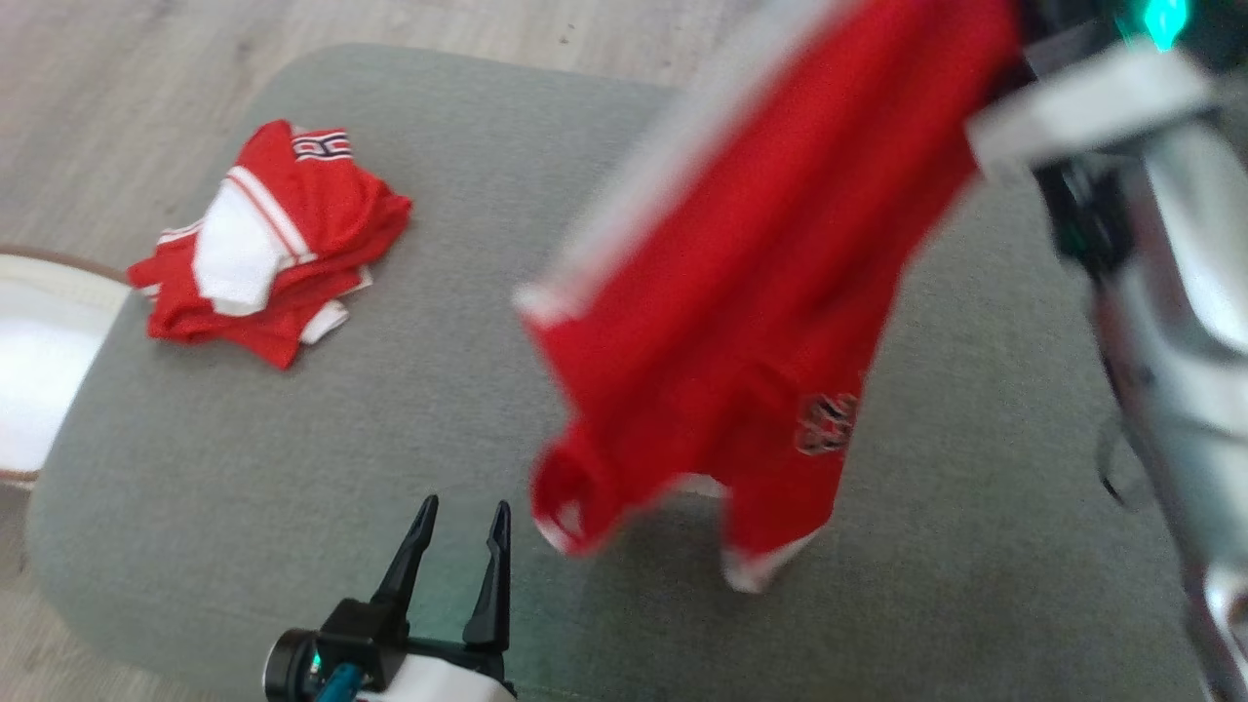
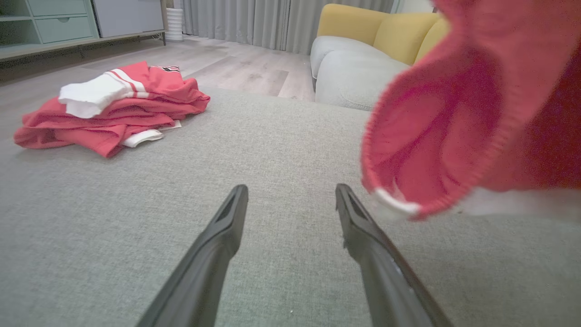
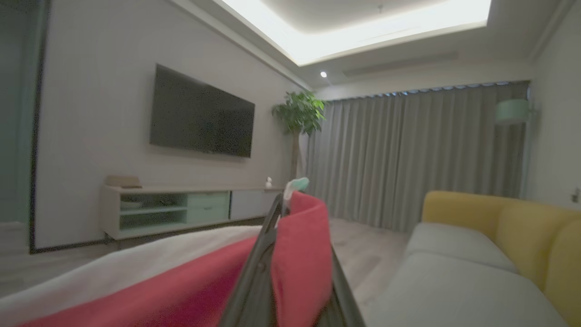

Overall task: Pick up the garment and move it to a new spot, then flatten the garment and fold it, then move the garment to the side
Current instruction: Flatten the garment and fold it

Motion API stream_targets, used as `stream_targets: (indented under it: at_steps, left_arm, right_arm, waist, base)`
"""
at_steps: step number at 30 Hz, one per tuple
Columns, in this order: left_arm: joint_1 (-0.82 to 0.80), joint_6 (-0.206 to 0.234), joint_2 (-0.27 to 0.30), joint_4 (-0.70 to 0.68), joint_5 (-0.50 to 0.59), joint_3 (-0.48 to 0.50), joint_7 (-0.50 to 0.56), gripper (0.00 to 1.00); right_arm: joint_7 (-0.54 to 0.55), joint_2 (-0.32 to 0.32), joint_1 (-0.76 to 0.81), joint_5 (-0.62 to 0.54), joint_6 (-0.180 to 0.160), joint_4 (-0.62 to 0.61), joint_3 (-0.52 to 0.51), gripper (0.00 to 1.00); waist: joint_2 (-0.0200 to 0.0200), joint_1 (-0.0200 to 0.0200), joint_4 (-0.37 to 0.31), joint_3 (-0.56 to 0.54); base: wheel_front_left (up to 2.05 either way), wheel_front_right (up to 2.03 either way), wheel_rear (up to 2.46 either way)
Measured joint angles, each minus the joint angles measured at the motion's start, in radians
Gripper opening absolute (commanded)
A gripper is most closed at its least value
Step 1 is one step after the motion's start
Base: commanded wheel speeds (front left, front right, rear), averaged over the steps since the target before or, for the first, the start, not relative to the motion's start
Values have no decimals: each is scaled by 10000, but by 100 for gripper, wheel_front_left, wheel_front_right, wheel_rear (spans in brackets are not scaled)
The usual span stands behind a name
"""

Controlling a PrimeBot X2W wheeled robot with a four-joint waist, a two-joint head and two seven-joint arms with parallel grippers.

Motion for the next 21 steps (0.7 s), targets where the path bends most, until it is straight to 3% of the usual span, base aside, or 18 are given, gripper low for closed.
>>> stream_targets:
  at_steps: [5, 7, 10, 13, 21]
  left_arm:
    - [-59, -33, 0, -40, 0, 2, 0, 100]
    - [-160, -35, 0, -35, 2, -25, 0, 100]
    - [-390, -35, -2, -36, 2, -58, 0, 100]
    - [-483, -33, -2, -54, 4, -58, 0, 100]
    - [-488, -46, -2, -174, -4, -63, 0, 100]
  right_arm:
    - [4, -895, 1662, -393, 0, 1728, -1024, 0]
    - [17, -1057, 1963, -550, 0, 2880, -1668, 100]
    - [17, -1216, 2146, -957, 0, 4186, -2708, 100]
    - [17, -1114, 2131, -1250, 0, 4362, -3198, 100]
    - [15, -21, 3580, -1641, 0, 1116, -4102, 100]
  waist:
    - [0, 0, -363, 220]
    - [0, 1, -475, 347]
    - [0, 2, -592, 511]
    - [0, 1, -708, 591]
    - [0, 1, -1138, 513]
  base:
    - [0, 0, 0]
    - [0, 0, 0]
    - [0, 0, 0]
    - [0, 0, 0]
    - [0, 0, 0]
